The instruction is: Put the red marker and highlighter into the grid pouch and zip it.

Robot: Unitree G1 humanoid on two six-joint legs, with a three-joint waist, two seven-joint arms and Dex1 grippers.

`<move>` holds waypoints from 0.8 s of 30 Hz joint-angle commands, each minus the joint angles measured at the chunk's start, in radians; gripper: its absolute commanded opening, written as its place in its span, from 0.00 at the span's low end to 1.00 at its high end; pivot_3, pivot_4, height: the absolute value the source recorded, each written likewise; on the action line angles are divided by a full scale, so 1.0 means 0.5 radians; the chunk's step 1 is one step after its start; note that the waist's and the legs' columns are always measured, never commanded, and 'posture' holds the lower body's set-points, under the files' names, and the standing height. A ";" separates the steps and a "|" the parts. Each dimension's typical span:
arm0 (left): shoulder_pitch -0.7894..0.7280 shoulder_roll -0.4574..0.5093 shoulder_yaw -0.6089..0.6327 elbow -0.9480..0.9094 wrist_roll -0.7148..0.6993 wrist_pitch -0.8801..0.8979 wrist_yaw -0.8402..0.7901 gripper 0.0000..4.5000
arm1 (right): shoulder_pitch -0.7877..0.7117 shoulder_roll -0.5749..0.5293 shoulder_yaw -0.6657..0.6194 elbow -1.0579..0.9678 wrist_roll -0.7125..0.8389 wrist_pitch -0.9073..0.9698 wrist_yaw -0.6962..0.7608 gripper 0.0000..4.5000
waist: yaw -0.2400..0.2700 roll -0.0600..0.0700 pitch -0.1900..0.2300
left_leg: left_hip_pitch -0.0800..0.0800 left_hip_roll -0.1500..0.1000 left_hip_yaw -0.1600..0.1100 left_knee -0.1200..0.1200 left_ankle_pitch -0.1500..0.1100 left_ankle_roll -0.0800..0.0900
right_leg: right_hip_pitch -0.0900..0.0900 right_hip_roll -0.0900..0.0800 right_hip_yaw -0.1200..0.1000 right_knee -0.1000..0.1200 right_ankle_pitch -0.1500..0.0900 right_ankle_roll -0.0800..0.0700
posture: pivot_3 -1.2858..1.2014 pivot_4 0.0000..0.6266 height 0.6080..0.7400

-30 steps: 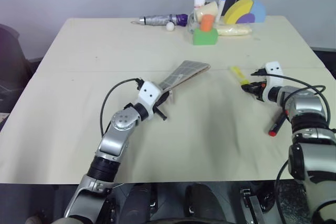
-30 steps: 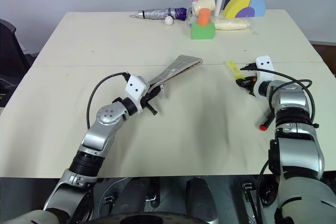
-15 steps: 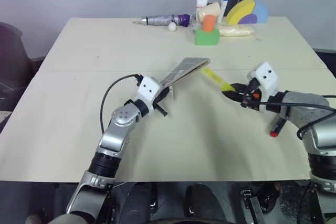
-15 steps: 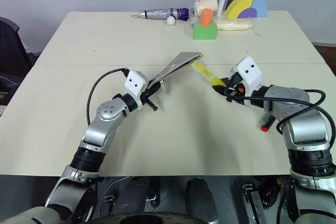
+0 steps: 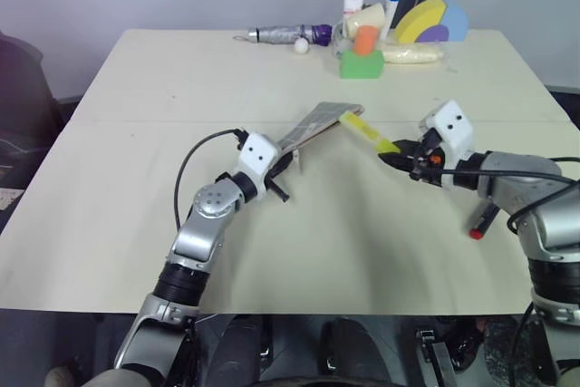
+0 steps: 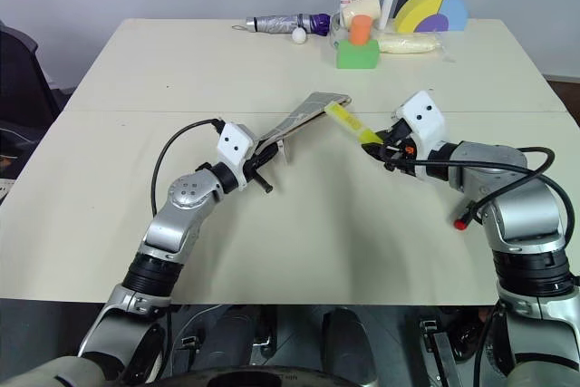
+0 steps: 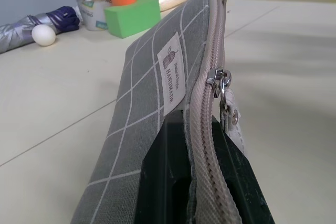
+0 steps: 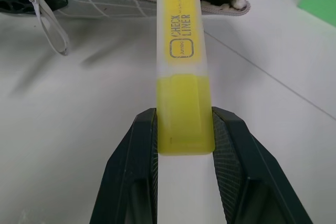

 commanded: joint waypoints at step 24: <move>0.003 -0.003 -0.019 -0.081 0.003 -0.097 -0.033 0.00 | -0.027 -0.095 0.080 -0.002 -0.052 -0.051 0.029 0.19 | 0.000 0.000 0.000 | 0.000 0.000 0.000 0.000 0.000 0.000 | 0.000 0.001 0.000 0.000 0.000 0.000 | 0.52 0.24 1.00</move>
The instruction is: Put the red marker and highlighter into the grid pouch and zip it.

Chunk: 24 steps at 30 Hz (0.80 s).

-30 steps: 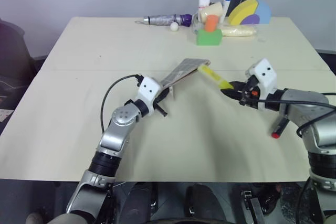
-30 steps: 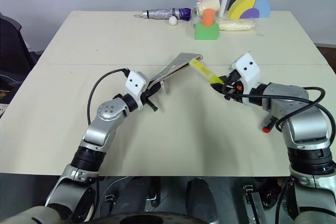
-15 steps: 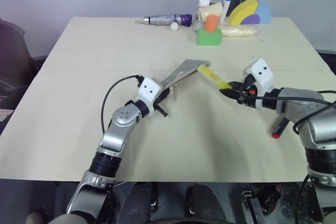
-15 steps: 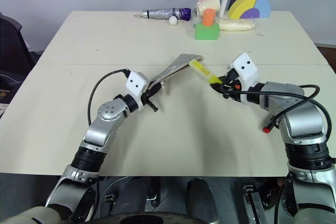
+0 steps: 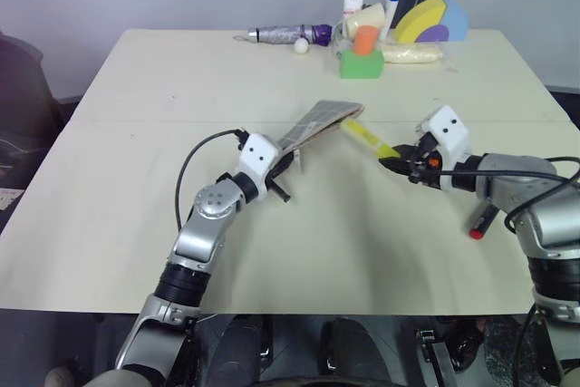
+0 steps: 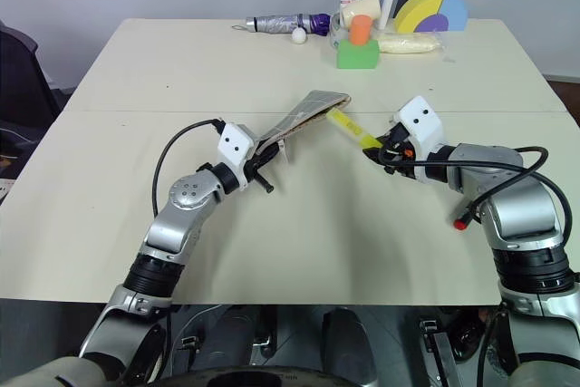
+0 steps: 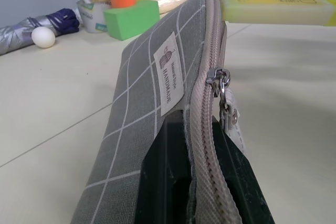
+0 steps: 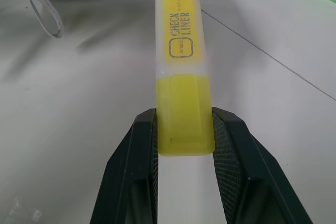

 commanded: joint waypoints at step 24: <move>0.043 0.232 -0.227 -0.054 0.202 -0.385 -0.291 0.00 | -0.091 -0.114 0.364 -0.324 -0.141 -0.159 0.238 0.19 | -0.002 0.000 0.000 | 0.000 0.000 0.000 0.000 0.000 0.000 | -0.001 -0.002 0.000 0.000 0.000 0.000 | 0.52 0.24 1.00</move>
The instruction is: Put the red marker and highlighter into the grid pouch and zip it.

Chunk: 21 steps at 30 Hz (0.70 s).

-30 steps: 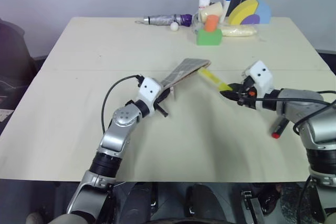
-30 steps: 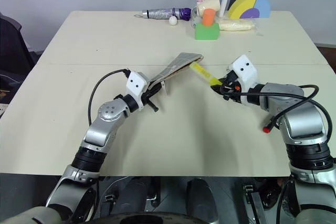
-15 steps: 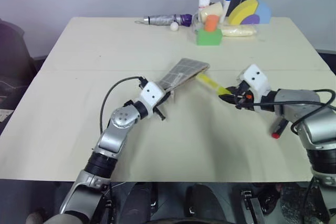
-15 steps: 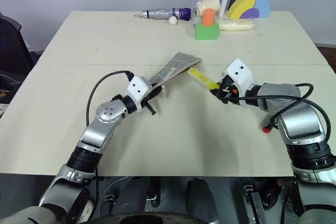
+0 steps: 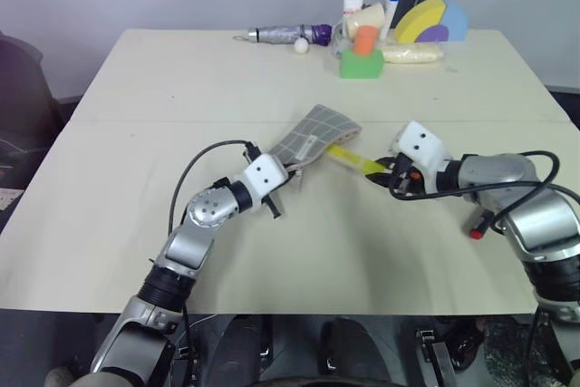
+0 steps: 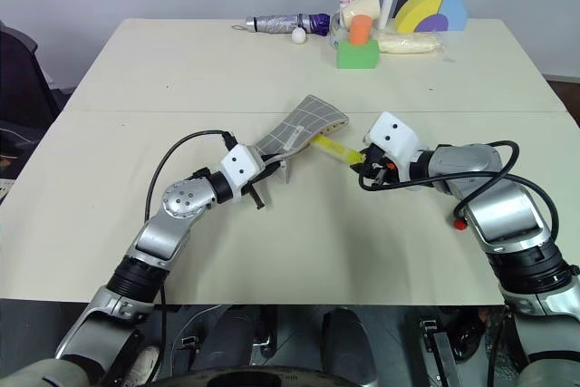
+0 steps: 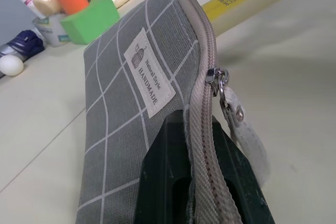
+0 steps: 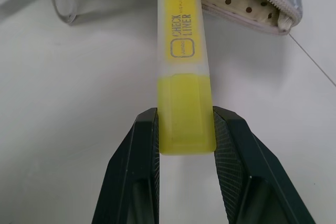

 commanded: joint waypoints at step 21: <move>-0.029 -0.010 0.051 -0.124 -0.143 0.006 -0.149 0.00 | -0.028 -0.096 0.095 -0.253 -0.079 -0.122 0.135 0.19 | -0.001 0.000 0.000 | 0.000 0.000 0.000 0.000 0.000 0.000 | 0.000 -0.001 0.000 0.000 0.000 0.000 | 0.52 0.24 1.00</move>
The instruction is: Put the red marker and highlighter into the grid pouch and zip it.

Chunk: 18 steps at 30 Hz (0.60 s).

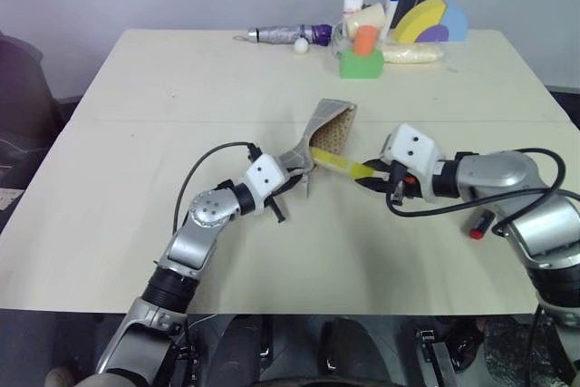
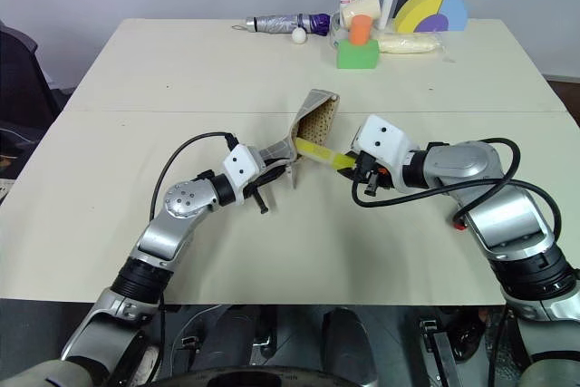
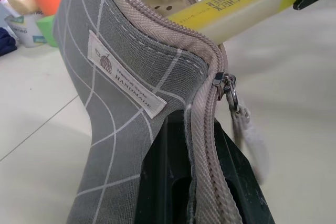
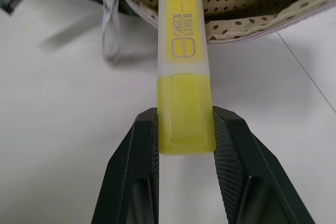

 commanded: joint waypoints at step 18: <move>-0.010 0.208 -0.135 -0.237 0.102 -0.186 -0.238 0.00 | -0.087 0.091 0.358 -0.031 -0.285 -0.158 0.070 0.19 | -0.002 0.000 0.000 | 0.000 0.000 0.000 0.000 0.000 0.000 | 0.000 0.000 0.000 0.000 0.000 0.000 | 0.52 0.24 1.00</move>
